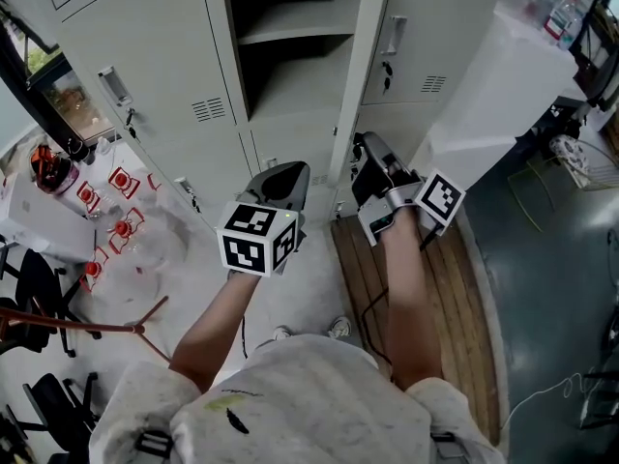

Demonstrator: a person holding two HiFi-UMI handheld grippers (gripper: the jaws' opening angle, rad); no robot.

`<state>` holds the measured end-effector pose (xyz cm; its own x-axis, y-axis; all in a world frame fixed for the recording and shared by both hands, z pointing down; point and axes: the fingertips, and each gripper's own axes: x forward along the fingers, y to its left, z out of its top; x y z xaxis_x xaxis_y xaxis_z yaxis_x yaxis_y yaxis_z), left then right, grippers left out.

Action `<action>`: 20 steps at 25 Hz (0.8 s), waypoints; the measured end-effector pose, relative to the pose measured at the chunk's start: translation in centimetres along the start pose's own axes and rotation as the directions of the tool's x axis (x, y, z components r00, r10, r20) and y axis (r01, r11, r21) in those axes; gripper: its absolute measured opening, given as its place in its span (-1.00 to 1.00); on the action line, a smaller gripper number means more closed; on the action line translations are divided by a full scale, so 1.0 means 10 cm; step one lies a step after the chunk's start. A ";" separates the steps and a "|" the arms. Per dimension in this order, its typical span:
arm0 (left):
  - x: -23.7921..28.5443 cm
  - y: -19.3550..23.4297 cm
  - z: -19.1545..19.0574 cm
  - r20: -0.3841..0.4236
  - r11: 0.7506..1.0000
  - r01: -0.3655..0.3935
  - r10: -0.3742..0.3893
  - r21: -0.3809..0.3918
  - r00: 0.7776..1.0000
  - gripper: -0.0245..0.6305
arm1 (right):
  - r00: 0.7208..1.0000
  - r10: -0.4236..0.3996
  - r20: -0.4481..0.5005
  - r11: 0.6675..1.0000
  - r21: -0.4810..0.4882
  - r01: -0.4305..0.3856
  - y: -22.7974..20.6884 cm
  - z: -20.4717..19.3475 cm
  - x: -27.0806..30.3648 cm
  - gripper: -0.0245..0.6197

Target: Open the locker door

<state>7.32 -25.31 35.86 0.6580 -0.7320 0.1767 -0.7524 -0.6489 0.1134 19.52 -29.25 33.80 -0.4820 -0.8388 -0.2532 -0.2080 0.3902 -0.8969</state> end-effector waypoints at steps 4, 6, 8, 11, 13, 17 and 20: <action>0.11 -0.15 0.02 -0.002 1.000 0.005 -0.005 0.007 1.000 -0.91 | 1.000 0.014 0.007 1.000 0.016 -0.014 -0.03 0.15 -0.11 -0.87; 0.16 -0.22 0.02 -0.003 1.000 0.007 -0.007 0.007 1.000 -0.91 | 1.000 0.020 0.007 1.000 0.023 -0.020 -0.04 0.22 -0.16 -0.87; 0.22 -0.27 0.03 -0.003 1.000 0.007 -0.007 0.006 1.000 -0.91 | 1.000 0.020 0.008 0.999 0.024 -0.021 -0.06 0.29 -0.20 -0.87; 0.31 -0.37 0.04 0.000 1.000 0.009 -0.009 0.008 1.000 -0.91 | 1.000 0.021 0.011 1.000 0.021 -0.021 -0.08 0.41 -0.27 -0.87; 0.37 -0.44 0.05 0.001 1.000 0.012 -0.012 0.011 1.000 -0.91 | 1.000 0.021 0.014 1.000 0.022 -0.021 -0.11 0.49 -0.31 -0.87; 0.48 -0.54 0.07 -0.002 1.000 0.014 -0.014 0.014 1.000 -0.91 | 1.000 0.023 0.017 0.999 0.022 -0.024 -0.15 0.63 -0.36 -0.87; 0.56 -0.62 0.07 -0.004 1.000 0.014 -0.014 0.017 1.000 -0.91 | 0.999 0.024 0.022 0.999 0.022 -0.025 -0.19 0.75 -0.40 -0.87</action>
<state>15.69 -25.57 35.49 0.6685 -0.7219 0.1786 -0.7423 -0.6627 0.0993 28.20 -29.42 33.79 -0.4680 -0.8372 -0.2829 -0.1770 0.4025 -0.8982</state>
